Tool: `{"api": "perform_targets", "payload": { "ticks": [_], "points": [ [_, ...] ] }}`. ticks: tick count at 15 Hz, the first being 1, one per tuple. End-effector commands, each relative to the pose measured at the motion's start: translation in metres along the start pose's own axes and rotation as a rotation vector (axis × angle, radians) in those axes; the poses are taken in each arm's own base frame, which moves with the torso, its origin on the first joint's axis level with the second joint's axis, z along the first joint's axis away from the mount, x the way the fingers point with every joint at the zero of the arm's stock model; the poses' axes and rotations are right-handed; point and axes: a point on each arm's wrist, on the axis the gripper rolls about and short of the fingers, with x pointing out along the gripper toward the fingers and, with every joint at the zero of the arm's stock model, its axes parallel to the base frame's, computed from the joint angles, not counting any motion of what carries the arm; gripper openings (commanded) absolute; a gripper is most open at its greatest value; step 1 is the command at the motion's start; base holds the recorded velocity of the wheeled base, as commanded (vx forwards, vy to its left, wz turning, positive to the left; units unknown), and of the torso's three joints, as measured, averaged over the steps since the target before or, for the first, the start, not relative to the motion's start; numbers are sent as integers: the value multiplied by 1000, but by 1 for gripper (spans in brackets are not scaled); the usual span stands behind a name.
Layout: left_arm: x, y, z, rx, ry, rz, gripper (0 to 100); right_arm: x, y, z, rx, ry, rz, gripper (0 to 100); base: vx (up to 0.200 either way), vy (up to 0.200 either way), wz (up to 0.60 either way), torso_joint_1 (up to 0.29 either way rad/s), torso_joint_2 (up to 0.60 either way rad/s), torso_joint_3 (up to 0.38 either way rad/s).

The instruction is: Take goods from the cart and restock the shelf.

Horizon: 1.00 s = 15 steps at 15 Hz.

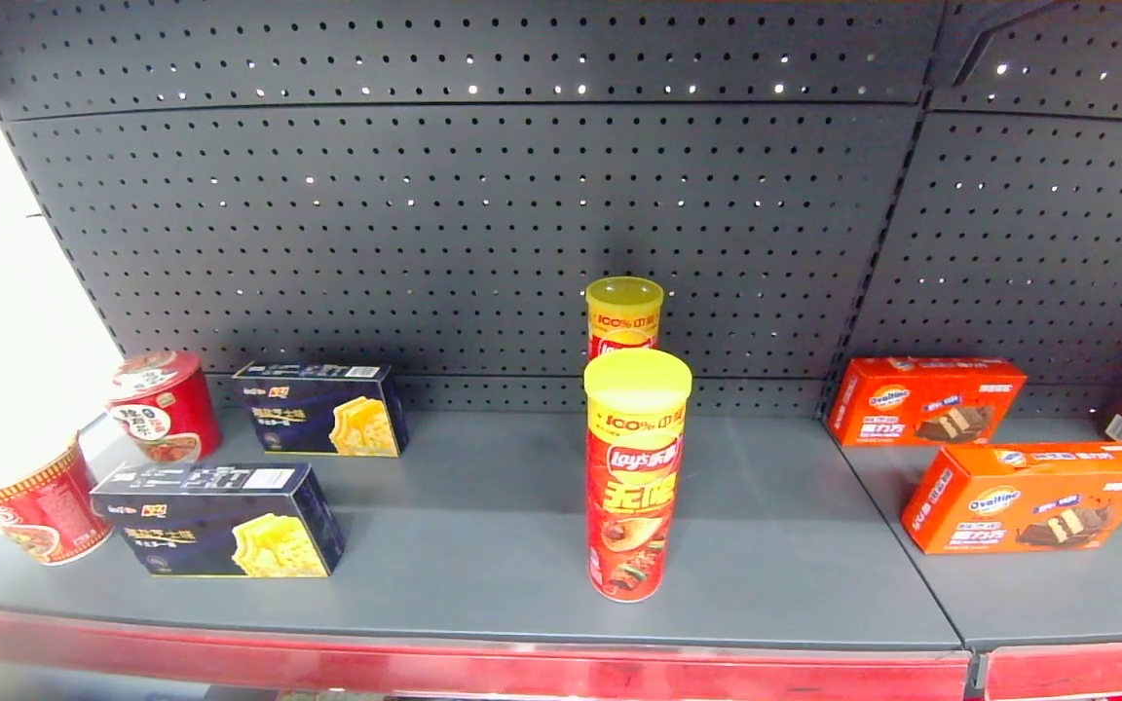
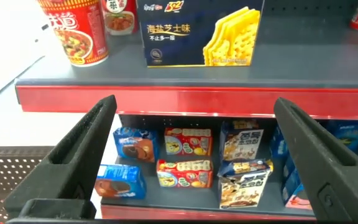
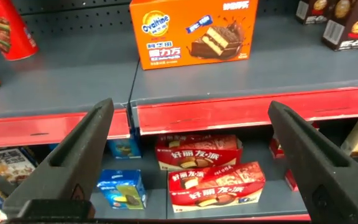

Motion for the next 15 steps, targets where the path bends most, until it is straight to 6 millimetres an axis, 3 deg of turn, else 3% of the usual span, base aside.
{"api": "perform_targets", "payload": {
  "ticks": [1,10,15],
  "points": [
    [0,0,0,-16,-3,-1,100,0,0,0,0,1,-7,100,0,0,0,0,0,0],
    [0,0,0,-42,-5,-1,100,0,0,0,-2,2,0,100,0,0,0,0,0,0],
    [0,0,0,-45,-5,2,100,0,3,0,-32,13,131,100,0,0,0,0,0,0]
  ]
}}
